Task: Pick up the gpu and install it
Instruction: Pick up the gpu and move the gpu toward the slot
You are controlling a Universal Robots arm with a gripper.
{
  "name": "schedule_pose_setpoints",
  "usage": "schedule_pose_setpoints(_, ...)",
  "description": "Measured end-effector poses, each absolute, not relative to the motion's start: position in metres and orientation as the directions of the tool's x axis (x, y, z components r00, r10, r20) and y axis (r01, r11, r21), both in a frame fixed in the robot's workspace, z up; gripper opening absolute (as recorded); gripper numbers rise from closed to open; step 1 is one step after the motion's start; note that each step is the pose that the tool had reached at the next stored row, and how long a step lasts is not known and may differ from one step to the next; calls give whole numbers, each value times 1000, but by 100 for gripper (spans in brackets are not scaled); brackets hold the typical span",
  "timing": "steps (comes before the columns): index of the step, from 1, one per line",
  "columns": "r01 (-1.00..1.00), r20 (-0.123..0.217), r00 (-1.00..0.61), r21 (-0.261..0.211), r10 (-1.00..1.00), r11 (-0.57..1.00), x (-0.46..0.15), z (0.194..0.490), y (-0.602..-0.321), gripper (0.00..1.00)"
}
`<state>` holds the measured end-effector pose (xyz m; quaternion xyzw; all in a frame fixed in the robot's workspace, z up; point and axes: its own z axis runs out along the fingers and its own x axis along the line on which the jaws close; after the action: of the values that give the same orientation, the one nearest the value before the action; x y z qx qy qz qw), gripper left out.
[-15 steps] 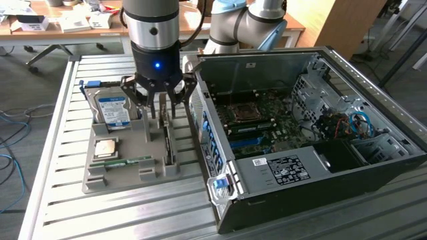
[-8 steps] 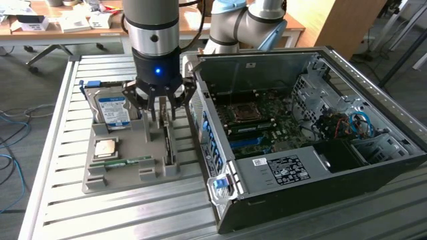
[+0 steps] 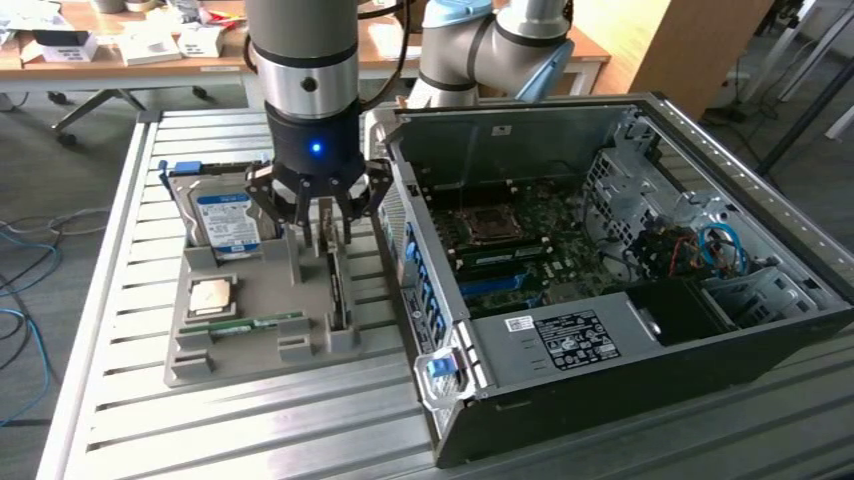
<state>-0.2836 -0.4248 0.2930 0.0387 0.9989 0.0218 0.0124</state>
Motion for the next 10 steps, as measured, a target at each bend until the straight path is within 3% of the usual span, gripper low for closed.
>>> schedule_pose_setpoints(10, 77, -23, -997, 45, 78, 996, -282, 285, -425, 47)
